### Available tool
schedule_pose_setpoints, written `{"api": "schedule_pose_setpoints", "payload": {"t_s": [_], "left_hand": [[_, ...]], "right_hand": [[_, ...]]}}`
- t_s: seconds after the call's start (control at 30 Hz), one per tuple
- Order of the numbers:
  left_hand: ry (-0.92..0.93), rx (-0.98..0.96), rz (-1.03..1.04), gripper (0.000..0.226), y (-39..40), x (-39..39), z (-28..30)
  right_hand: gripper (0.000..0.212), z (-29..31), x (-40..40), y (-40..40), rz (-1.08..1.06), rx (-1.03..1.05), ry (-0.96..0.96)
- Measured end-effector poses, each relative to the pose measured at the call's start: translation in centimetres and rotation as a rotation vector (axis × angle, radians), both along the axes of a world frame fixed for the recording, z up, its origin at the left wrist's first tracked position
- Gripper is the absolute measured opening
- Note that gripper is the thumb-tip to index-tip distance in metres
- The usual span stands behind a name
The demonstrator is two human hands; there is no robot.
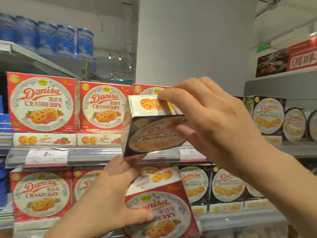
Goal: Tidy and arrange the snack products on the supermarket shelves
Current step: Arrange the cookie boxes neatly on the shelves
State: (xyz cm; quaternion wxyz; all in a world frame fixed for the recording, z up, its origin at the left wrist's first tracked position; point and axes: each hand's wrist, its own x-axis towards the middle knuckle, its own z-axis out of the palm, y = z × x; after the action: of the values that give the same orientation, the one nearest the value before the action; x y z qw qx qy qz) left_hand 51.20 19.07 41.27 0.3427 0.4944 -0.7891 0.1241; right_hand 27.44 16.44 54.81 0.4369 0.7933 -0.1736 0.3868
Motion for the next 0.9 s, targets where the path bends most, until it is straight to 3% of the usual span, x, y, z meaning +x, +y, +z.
{"api": "schedule_pose_setpoints", "payload": {"t_s": [0.37,0.53,0.7,0.9], "left_hand": [[-0.061,0.06,-0.048,0.088,-7.8,-14.1,1.3],[-0.055,0.086,0.037,0.076,-10.2,-18.2,0.8],[-0.099,0.076,0.175,0.073,-10.9,-19.5,0.1],[-0.189,0.152,0.192,0.073,-10.8,-19.2,0.6]], "right_hand": [[0.05,-0.4,-17.0,-6.4,-0.029,0.14,-0.116],[0.056,0.3,-23.0,-9.3,-0.053,0.227,-0.18],[0.056,1.6,-25.9,-11.8,-0.046,0.275,-0.234],[0.055,2.5,-25.4,-14.3,-0.066,0.306,-0.253]]}}
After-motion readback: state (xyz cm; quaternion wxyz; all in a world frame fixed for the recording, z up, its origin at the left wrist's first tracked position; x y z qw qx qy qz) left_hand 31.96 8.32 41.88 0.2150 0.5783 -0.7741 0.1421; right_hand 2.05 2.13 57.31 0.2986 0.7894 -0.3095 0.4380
